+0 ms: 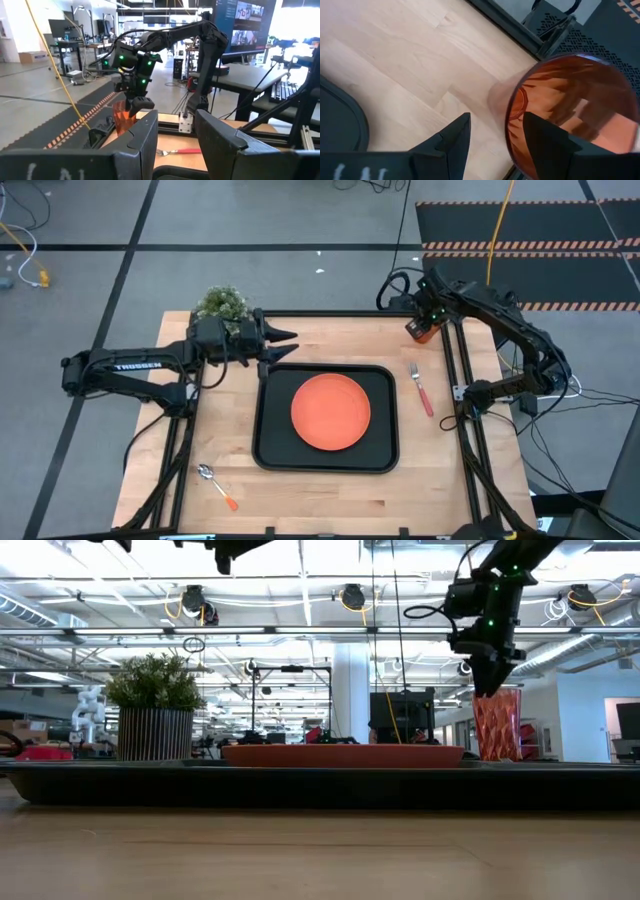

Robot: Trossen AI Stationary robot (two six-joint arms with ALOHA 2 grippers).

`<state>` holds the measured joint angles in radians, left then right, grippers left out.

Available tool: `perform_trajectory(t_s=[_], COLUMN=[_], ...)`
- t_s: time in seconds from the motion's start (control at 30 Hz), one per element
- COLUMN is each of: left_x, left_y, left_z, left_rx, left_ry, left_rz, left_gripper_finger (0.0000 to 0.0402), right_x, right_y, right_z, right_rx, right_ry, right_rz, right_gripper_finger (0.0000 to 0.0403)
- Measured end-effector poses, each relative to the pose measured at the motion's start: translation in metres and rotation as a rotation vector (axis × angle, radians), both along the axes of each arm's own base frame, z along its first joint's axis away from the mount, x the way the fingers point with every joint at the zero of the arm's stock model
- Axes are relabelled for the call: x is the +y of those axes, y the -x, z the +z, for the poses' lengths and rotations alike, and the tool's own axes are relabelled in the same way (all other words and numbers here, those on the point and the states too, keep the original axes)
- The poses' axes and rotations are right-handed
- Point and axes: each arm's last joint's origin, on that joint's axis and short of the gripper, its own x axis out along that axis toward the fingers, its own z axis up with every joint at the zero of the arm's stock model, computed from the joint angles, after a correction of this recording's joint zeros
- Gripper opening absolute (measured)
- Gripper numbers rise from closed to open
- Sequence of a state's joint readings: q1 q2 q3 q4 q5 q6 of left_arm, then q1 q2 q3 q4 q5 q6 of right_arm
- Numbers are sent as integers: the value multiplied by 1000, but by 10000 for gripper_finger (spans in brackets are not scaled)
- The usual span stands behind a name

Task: Pick and place plate/cup/fork/spoon on tray
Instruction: Put the orange cup on the black tray to the top right of the orange plate

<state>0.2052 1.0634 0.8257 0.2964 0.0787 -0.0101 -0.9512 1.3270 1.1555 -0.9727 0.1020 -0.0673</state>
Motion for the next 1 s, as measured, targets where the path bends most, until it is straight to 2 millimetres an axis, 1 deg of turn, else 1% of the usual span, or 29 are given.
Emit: perform_trajectory(t_s=[0.13, 0.2, 0.3, 0.4, 0.5, 0.53, 0.57, 0.8, 0.93, 1.0], left_x=[-3, -4, -4, -4, -3, -2, -2, -1, -1, -1], left_y=[-1, -1, -1, -1, 0, 0, 0, 0, 0, 0], left_z=[0, 0, 1, 2, 3, 3, 3, 2, 2, 1], left_rx=[3, 0, -11, -18, -20, -19, -18, -10, -6, -2], left_ry=[-1, -5, -21, -42, -59, -62, -63, -74, -73, -71], left_rz=[-14, -18, -15, -4, 25, 44, 59, 95, 95, 95], left_gripper_finger=[136, 136, 136, 136, 136, 136, 136, 136, 136, 136], right_x=[1, 1, 2, 4, 9, 11, 13, 35, 53, 62], right_y=[0, 1, 1, 0, -3, -4, -5, -13, -18, -22], right_z=[-9, -12, -12, -11, -8, -7, -6, 9, 20, 25], right_rx=[7, 25, 55, 127, 159, 155, 155, 105, 41, -26], right_ry=[-6, -8, -1, 32, 60, 63, 68, 139, 172, 162], right_rz=[11, 45, 102, 136, 186, 201, 217, 290, 330, 359], right_gripper_finger=[176, 175, 158, 112, 38, 20, 12, 3, 1, 1])
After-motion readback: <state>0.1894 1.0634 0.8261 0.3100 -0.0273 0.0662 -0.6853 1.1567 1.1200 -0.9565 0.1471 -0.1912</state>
